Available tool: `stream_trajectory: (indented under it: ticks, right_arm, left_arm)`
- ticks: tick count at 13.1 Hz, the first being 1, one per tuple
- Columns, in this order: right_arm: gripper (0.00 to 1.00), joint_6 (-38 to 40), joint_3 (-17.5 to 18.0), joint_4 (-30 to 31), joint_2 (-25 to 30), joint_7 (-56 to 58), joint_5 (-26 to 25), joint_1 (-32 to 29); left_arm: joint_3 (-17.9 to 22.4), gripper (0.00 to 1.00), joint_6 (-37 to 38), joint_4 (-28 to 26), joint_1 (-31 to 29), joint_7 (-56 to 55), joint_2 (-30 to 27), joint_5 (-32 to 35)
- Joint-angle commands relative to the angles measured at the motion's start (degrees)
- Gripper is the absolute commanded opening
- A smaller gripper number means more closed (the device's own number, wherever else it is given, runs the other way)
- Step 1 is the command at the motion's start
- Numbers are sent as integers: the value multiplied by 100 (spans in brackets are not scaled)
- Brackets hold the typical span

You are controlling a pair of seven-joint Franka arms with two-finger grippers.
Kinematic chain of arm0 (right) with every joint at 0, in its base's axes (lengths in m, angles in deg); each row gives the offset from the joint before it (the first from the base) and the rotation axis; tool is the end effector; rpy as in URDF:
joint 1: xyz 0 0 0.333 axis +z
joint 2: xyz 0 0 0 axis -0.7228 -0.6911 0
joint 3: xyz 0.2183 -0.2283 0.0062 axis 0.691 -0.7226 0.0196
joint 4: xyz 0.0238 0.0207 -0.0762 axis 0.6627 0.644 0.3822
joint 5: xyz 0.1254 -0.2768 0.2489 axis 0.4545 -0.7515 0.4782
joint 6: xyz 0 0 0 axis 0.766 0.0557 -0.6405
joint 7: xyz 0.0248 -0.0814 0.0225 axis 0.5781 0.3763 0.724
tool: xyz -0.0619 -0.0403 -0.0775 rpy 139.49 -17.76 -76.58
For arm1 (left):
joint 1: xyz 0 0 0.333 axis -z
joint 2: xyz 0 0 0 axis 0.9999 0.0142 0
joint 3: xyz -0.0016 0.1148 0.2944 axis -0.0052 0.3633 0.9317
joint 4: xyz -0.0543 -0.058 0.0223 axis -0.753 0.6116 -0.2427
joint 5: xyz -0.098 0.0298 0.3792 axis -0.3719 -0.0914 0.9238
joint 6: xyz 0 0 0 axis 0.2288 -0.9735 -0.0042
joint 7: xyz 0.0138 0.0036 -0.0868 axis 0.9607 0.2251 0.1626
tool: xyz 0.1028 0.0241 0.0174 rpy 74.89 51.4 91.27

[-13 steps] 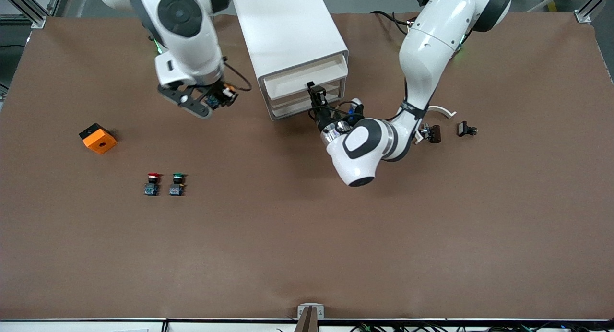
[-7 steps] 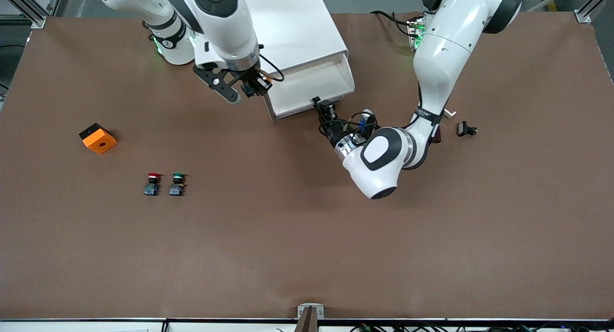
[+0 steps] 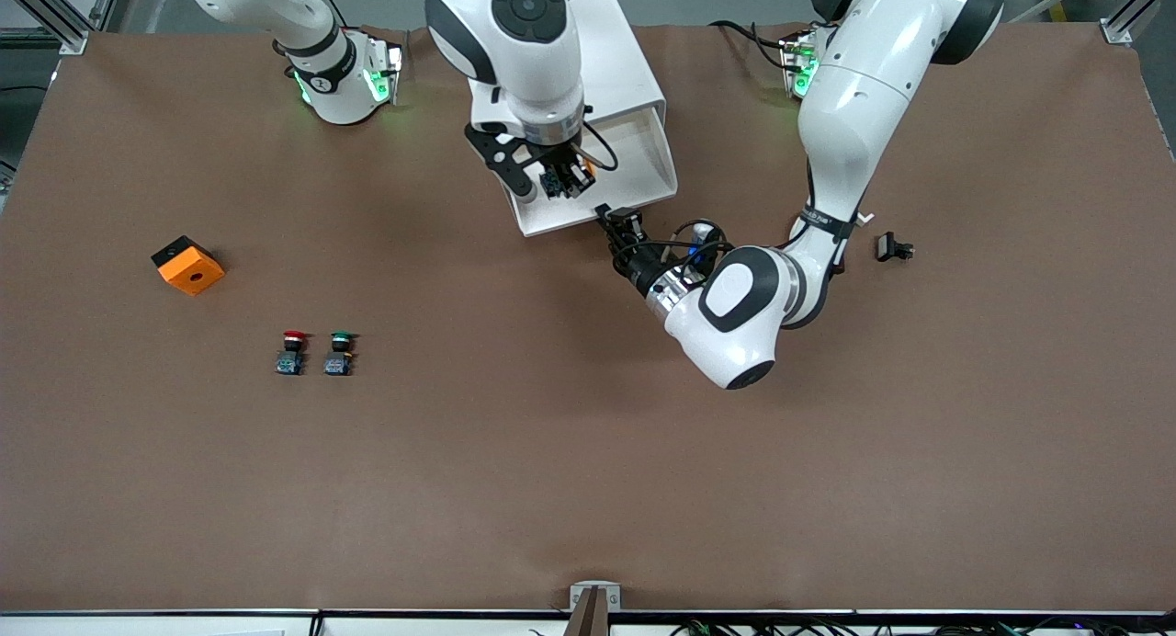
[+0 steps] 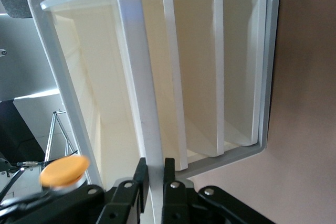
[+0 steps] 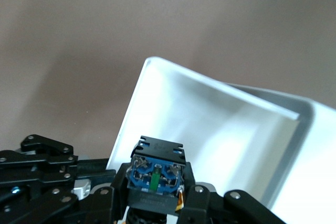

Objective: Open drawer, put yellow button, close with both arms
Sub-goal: 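Lower the button into the open drawer and open the right gripper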

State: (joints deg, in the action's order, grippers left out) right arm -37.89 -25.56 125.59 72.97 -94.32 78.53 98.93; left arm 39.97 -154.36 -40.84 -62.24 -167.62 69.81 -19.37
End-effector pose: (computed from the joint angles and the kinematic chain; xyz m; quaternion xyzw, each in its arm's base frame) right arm 0.4049 0.4911 0.4394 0.9010 -0.4313 -0.0457 0.0111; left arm 0.5440 -0.4148 0.2544 -0.4337 -0.6710 0.5513 0.2403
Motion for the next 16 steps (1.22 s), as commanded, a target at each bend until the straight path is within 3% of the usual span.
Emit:
stream_trajectory:
  ticks: [1,3,4,5,8,10,11,12,16]
  right_arm:
    - [26,-83,-78,-213,-298,-229,95,183]
    - [27,-171,-78,-213,-404,-239,104,210]
    - [27,-223,-78,-213,-422,-239,104,219]
    - [28,-267,-78,-213,-457,-239,156,228]
    - [29,-399,-78,-213,-510,-239,262,246]
    - [35,-408,-78,-213,-554,-239,262,272]
    - [60,-400,-78,-213,-554,-230,262,272]
    - [100,-400,-78,-213,-554,-212,262,272]
    - [100,-242,-86,-265,-379,-177,262,193]
  left_arm:
    - [53,0,-413,54,-102,254,19,-63]
    - [53,1,-413,62,-146,298,19,-63]
    - [62,40,-413,54,-172,437,19,-45]
    - [70,97,-387,54,-190,508,-7,7]
    - [141,100,-369,193,-295,535,-34,7]
    - [246,100,-369,369,-357,657,-34,7]
    - [307,100,-369,388,-357,728,-42,7]
    - [412,100,-369,396,-357,816,-51,7]
    - [1001,100,-369,476,-331,1509,-227,51]
